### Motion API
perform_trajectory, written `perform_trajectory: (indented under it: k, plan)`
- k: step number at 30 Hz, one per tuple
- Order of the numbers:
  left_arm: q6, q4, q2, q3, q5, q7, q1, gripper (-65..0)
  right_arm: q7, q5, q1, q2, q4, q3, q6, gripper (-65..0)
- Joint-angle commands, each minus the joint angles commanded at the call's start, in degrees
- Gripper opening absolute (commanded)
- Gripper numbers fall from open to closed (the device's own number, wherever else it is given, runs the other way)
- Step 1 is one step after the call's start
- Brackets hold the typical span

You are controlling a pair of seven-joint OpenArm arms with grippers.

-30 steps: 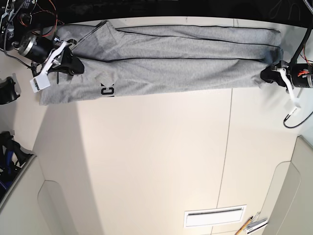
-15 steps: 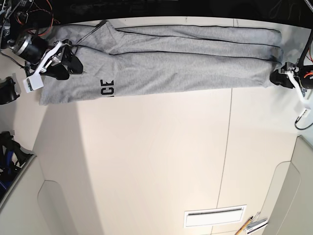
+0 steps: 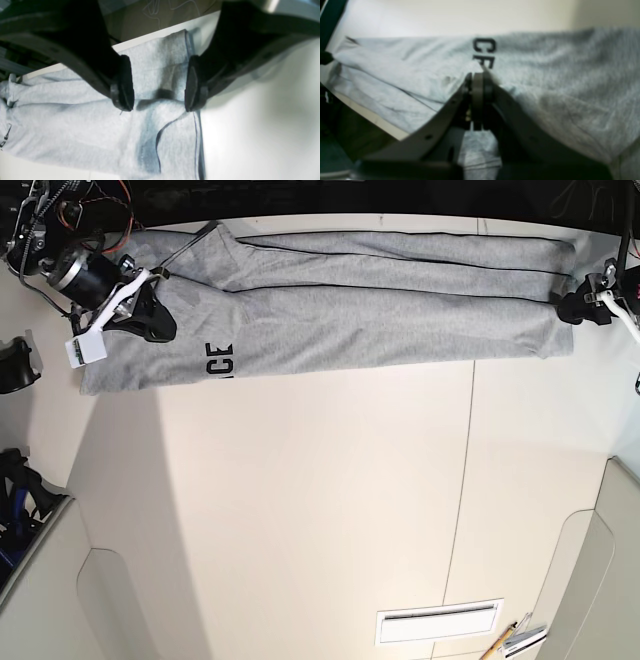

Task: Fold the T-shirt properly
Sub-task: 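Release the folded edge and regrasp the strip's ends with both grippers, then fold the strip end held by the left gripper toward the right gripper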

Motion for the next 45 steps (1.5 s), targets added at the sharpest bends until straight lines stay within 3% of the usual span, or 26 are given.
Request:
perform_trajectory:
  k: [4,9,14,18,23,28,31,32,33,36,37,39,45]
  plan:
    - [0.00,0.00,0.09,0.00,3.32,-2.84,2.14,-18.8,0.46,0.00,0.20,0.13,-6.12,-0.11,0.24,-65.0]
    - [0.00,0.00,0.76,0.00,3.26,-3.78,2.91,-18.8,0.42,0.04,2.56,0.13,-12.15,-0.11,0.24,-65.0]
    - [0.00,-0.07,3.78,0.00,3.30,-5.20,2.89,-18.8,0.44,0.28,2.84,0.13,-12.59,-0.22,0.22,-65.0]
    - [0.00,-0.72,5.53,0.00,4.98,-8.87,2.89,-18.8,0.39,0.26,2.84,0.13,-12.59,-0.22,0.20,-65.0]
    - [0.00,-3.13,8.55,0.02,4.70,-8.96,2.73,-18.8,0.20,1.84,2.84,0.13,-12.59,-0.22,0.22,-65.0]
    - [0.00,-3.10,9.29,0.11,-1.99,-5.16,2.75,-18.8,0.11,2.84,2.84,0.13,-12.59,-0.22,0.20,-65.0]
    - [0.00,-3.10,9.29,0.11,-3.02,-4.76,2.73,-19.1,0.13,2.86,2.86,0.13,-12.59,-0.22,0.20,-65.0]
    - [0.00,-3.10,9.29,0.11,-3.02,-5.03,2.73,-20.9,0.13,2.89,2.86,0.13,-12.57,-0.22,0.20,-65.0]
    - [0.00,-3.10,9.29,0.11,-3.02,-5.55,2.73,-27.0,0.13,3.17,2.86,0.13,-12.57,-0.22,0.20,-65.0]
    - [0.00,-3.10,9.29,0.11,-2.91,-7.48,2.73,-59.5,-0.04,5.88,2.84,0.13,-12.55,-0.20,0.22,-65.0]
    - [0.00,-3.10,9.29,0.11,-2.19,-8.28,2.54,-65.0,-0.26,7.50,2.84,0.13,-12.46,-0.20,0.24,-65.0]
    - [0.00,-3.10,9.27,0.11,0.09,-8.83,1.60,-65.0,-0.87,10.03,2.86,0.13,-11.69,-0.20,0.24,-65.0]
    - [0.00,-2.99,8.63,0.09,1.38,-7.96,-2.10,-65.0,-3.76,10.23,2.82,0.13,-4.74,0.50,0.24,-65.0]
